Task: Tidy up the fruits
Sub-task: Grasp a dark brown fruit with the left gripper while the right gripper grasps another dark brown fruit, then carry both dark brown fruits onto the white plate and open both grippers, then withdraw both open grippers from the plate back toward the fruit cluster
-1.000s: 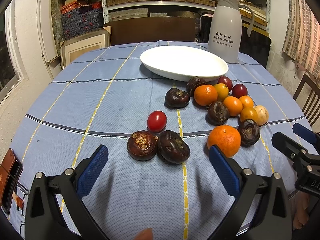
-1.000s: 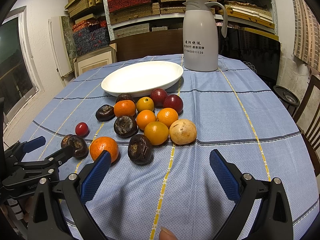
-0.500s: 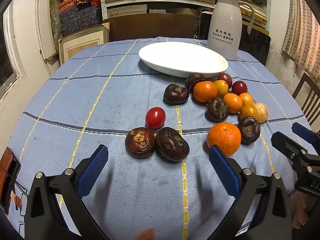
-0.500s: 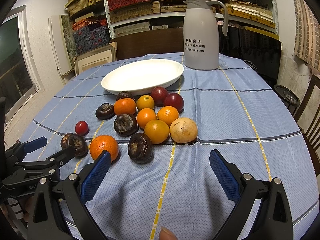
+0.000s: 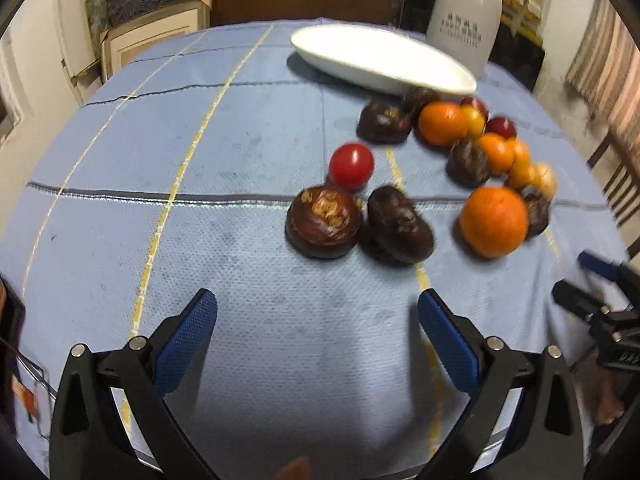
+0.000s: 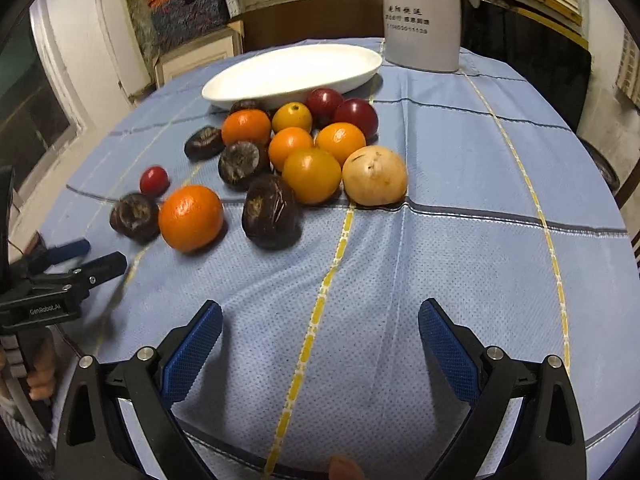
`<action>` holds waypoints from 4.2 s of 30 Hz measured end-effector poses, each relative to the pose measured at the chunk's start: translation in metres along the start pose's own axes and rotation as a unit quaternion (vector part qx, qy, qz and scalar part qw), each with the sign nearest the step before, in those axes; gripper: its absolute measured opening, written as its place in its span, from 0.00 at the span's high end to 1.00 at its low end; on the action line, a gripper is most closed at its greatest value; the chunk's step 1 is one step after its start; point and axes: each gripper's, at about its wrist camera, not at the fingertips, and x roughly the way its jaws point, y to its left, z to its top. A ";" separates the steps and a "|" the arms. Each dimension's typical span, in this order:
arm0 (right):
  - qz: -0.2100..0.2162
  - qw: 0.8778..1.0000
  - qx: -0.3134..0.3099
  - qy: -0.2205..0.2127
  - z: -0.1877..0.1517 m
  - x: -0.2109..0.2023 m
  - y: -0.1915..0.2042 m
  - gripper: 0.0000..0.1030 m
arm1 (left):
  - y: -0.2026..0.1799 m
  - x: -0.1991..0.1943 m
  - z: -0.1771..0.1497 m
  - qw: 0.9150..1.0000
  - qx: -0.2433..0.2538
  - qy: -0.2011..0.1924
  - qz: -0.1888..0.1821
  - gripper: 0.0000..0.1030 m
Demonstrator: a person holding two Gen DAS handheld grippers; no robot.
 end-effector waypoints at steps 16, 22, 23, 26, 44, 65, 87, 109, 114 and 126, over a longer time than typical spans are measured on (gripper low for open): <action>0.020 0.997 -0.069 0.013 0.003 -0.005 0.003 0.03 | 0.000 0.013 0.026 0.996 0.079 -0.027 0.034 0.04; 0.079 0.996 -0.036 -0.019 0.020 -0.004 -0.001 0.19 | -0.001 0.017 0.036 0.991 0.121 -0.046 0.030 0.05; 0.090 0.995 -0.030 -0.014 0.023 0.000 -0.002 0.30 | 0.000 0.018 0.038 0.991 0.124 -0.047 0.022 0.06; 0.111 0.994 -0.016 -0.007 0.028 0.008 -0.002 0.42 | 0.004 0.019 0.041 0.992 0.118 -0.042 -0.026 0.26; 0.173 0.985 0.014 -0.014 0.039 0.020 -0.004 0.78 | -0.008 0.004 0.026 0.989 0.101 -0.061 -0.089 0.61; 0.187 0.981 0.020 -0.040 0.048 0.020 -0.002 0.67 | -0.009 0.008 0.028 0.989 0.080 -0.049 -0.112 0.61; 0.191 0.975 0.072 -0.091 0.052 -0.005 -0.027 0.78 | -0.006 -0.015 0.042 0.985 0.066 -0.085 -0.135 0.61; 0.132 0.982 0.106 -0.080 0.202 0.082 -0.032 0.53 | -0.026 0.066 0.200 0.990 0.026 -0.101 -0.092 0.19; 0.140 0.975 0.091 -0.146 0.193 0.028 -0.033 0.44 | -0.015 0.038 0.187 0.989 0.011 -0.130 -0.074 0.11; 0.088 0.974 0.107 -0.178 0.098 -0.008 -0.066 0.21 | 0.021 0.007 0.093 0.991 -0.025 -0.131 0.001 0.06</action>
